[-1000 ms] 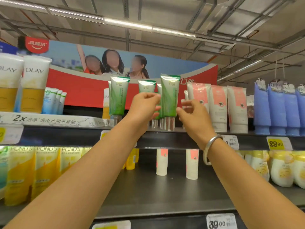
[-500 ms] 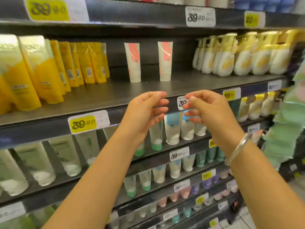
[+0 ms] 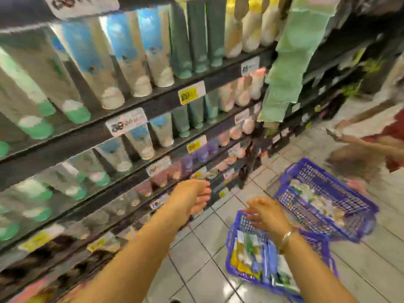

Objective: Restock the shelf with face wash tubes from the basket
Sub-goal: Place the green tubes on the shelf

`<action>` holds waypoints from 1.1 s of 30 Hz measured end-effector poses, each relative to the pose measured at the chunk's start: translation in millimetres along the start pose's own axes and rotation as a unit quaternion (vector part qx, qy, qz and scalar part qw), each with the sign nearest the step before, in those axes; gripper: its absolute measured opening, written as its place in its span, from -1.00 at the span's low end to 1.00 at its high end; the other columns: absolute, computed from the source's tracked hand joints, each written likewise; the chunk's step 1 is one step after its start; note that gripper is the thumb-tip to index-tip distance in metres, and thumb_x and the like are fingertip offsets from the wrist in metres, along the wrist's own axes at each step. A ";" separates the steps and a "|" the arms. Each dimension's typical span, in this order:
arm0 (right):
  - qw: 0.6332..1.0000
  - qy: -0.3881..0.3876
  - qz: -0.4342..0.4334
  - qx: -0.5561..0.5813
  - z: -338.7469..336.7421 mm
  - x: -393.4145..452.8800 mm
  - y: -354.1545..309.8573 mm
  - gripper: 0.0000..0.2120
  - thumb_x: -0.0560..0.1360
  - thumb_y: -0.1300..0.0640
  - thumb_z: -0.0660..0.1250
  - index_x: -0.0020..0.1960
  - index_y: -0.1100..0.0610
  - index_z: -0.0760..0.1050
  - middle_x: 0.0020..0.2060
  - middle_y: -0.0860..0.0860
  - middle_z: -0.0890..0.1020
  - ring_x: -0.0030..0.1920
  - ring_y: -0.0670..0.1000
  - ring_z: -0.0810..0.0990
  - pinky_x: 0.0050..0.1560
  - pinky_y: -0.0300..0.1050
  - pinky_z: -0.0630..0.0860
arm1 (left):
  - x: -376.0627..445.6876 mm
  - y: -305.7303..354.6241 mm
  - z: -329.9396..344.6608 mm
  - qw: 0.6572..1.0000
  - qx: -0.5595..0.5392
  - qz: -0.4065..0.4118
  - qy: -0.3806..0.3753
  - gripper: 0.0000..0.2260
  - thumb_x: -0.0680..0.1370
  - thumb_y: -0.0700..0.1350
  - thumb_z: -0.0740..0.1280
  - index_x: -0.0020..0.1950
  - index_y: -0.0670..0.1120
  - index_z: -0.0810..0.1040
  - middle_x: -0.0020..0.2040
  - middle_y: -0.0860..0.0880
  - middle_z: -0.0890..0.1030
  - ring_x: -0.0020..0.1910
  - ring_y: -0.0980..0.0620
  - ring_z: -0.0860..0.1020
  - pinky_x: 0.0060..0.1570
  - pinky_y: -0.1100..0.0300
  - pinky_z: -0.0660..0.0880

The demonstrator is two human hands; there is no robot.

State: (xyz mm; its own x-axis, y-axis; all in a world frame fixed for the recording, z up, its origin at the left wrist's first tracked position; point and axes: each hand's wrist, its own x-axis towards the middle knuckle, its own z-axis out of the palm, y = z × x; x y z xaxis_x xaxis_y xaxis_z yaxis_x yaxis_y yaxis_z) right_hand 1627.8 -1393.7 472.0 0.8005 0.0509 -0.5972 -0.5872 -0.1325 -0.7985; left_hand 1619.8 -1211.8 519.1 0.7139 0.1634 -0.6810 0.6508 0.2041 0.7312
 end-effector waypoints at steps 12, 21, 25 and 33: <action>0.983 0.081 0.164 -0.009 -176.7 99.0 169.6 -0.70 0.53 0.34 0.14 -0.36 0.19 0.42 -0.42 0.13 0.44 -0.42 0.04 0.39 -0.36 -0.20 0.23 | 100.1 -147.1 157.8 0.989 -0.016 -0.149 0.018 -0.89 0.51 -0.18 0.26 -0.12 -0.09 0.59 -0.43 0.04 0.64 -0.43 0.09 0.54 -0.41 0.31 0.43; 0.967 0.086 0.239 -0.034 -224.4 196.7 305.3 -0.66 0.49 0.37 0.20 -0.44 0.17 0.39 -0.56 0.07 0.42 -0.53 -0.01 0.37 -0.49 -0.26 0.28 | 218.8 -238.7 201.6 0.981 0.069 -0.180 0.018 -0.89 0.56 -0.17 0.26 -0.16 -0.10 0.51 -0.23 -0.06 0.55 -0.28 0.04 0.51 -0.27 0.23 0.46; 0.948 0.137 0.285 -0.021 -232.6 246.4 385.7 -0.65 0.50 0.38 0.21 -0.42 0.13 0.39 -0.53 0.08 0.40 -0.55 -0.03 0.34 -0.45 -0.25 0.25 | 290.9 -305.6 199.4 0.978 0.074 -0.193 0.035 -0.87 0.55 -0.21 0.26 -0.20 -0.10 0.53 -0.27 -0.07 0.56 -0.33 0.04 0.50 -0.28 0.23 0.44; 0.931 0.095 0.275 -0.219 -236.2 324.0 514.1 -0.59 0.49 0.38 0.18 -0.49 0.10 0.34 -0.55 0.01 0.41 -0.42 0.04 0.37 -0.40 -0.18 0.28 | 404.2 -442.7 215.9 0.967 0.101 -0.236 0.004 -0.83 0.58 -0.26 0.19 -0.21 -0.14 0.45 -0.30 -0.08 0.45 -0.37 0.01 0.41 -0.50 0.33 0.36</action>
State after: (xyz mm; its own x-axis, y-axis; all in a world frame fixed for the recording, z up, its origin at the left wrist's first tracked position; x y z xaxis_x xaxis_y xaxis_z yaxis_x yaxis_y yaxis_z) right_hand 1613.5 -1679.1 -114.0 0.4234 -0.3145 -0.8496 -0.8433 -0.4795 -0.2427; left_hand 1676.1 -1444.6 -71.4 0.3240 0.1065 -0.9400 0.9411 0.0650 0.3318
